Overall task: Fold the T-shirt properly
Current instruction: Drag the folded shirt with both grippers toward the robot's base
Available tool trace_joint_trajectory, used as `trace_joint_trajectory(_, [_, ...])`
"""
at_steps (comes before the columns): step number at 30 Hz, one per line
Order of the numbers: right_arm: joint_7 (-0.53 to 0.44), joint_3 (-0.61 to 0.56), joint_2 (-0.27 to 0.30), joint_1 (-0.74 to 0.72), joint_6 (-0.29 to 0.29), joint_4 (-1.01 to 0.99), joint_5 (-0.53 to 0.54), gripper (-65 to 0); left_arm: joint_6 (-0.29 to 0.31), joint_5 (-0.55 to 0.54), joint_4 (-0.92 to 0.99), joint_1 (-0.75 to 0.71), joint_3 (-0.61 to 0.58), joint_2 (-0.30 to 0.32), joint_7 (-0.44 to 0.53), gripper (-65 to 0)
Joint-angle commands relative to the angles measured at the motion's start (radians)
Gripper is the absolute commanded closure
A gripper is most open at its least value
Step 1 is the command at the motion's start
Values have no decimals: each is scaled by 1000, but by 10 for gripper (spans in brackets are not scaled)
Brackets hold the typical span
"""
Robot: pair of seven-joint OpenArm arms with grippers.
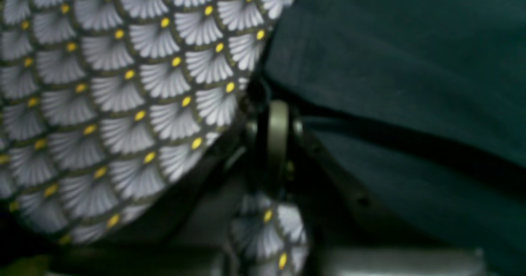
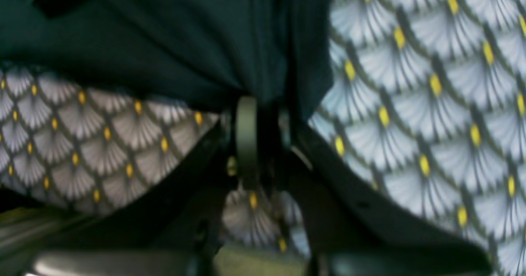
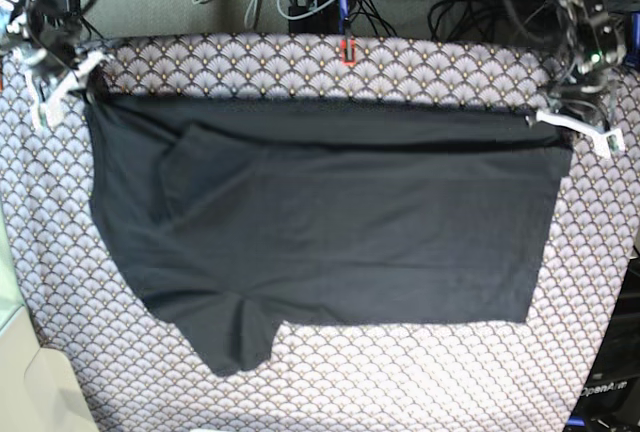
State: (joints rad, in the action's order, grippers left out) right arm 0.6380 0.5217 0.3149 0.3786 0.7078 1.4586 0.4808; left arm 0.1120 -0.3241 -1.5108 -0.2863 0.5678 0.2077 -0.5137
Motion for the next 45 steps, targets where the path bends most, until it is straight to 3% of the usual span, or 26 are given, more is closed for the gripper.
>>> trace_joint_trajectory(1, [33,25,14,24,-10,4,-38,-45,-4,3,-43,-20,8,16,23,0])
trace_joint_trajectory(5, [-4,96,-18,86,-10,4,-41,-45,-4,3,-106,-87,8,14,23,0])
trace_joint_trajectory(15, [-148,96,-41,207,-10,3,-41,-45,-4,3,-118,-187,8,9,33,0])
trace_joint_trajectory(25, [-134,97,-41,199,-10,-3,-43,-48,-4,3,-115,-181,8,0,33,0])
trace_joint_trajectory(33, [-22,102,-41,158,-10,-2,-43,-47,-5,4,-115,-181,8,0,33,0])
trace_joint_trajectory(45, [-28,96,-41,153,-10,1,-43,-49,-10,6,-72,-139,10,-1,33,0])
